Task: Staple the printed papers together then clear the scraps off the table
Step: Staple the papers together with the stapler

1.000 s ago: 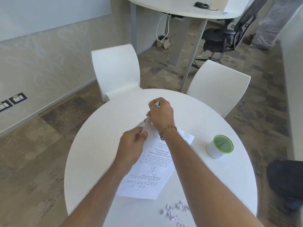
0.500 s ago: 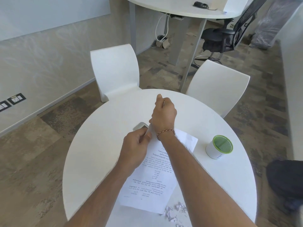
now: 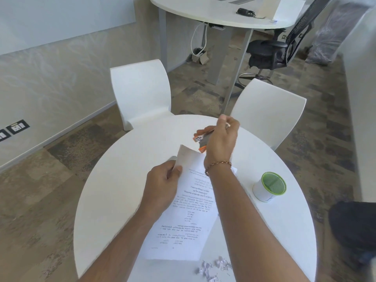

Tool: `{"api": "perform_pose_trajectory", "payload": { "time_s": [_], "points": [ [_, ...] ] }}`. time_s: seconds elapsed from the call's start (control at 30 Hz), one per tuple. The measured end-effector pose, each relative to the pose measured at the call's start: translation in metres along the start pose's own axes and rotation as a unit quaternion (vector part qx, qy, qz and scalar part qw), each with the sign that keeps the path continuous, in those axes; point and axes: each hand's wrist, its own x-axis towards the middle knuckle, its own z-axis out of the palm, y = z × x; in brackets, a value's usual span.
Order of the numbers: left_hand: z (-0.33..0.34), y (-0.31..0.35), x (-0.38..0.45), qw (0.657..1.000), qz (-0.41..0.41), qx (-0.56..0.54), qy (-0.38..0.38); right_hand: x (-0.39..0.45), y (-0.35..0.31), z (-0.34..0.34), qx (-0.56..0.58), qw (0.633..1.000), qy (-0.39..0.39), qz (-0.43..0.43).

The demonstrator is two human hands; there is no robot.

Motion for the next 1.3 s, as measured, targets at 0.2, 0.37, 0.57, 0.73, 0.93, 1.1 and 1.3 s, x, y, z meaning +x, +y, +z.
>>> {"api": "perform_pose_trajectory", "payload": {
  "time_s": [0.2, 0.37, 0.57, 0.73, 0.93, 1.1, 1.3],
  "points": [
    [-0.007, 0.016, -0.001, 0.994, 0.021, 0.039, 0.104, -0.024, -0.022, -0.023, -0.247, 0.966, -0.080, -0.009],
    [-0.002, 0.037, -0.010, 0.977, 0.096, 0.072, 0.178, -0.062, -0.023, -0.015, -0.299, 0.926, -0.227, 0.026],
    [0.001, 0.053, -0.018, 0.964, 0.180, 0.112, 0.163, -0.062, -0.028, -0.018, -0.224, 0.947, -0.231, 0.008],
    [-0.006, 0.053, -0.020, 0.962, 0.200, 0.095, 0.159, -0.051, -0.035, -0.037, -0.104, 0.960, -0.243, 0.088],
    [-0.025, 0.066, -0.004, 0.942, 0.306, 0.091, 0.101, -0.042, -0.043, -0.057, -0.062, 0.948, -0.283, 0.135],
    [-0.032, 0.073, 0.012, 0.938, 0.318, 0.125, 0.057, -0.044, -0.054, -0.068, -0.035, 0.930, -0.330, 0.156],
    [-0.026, 0.074, 0.008, 0.956, 0.282, 0.073, 0.038, -0.047, -0.059, -0.074, -0.021, 0.920, -0.344, 0.184]
  ]
}}
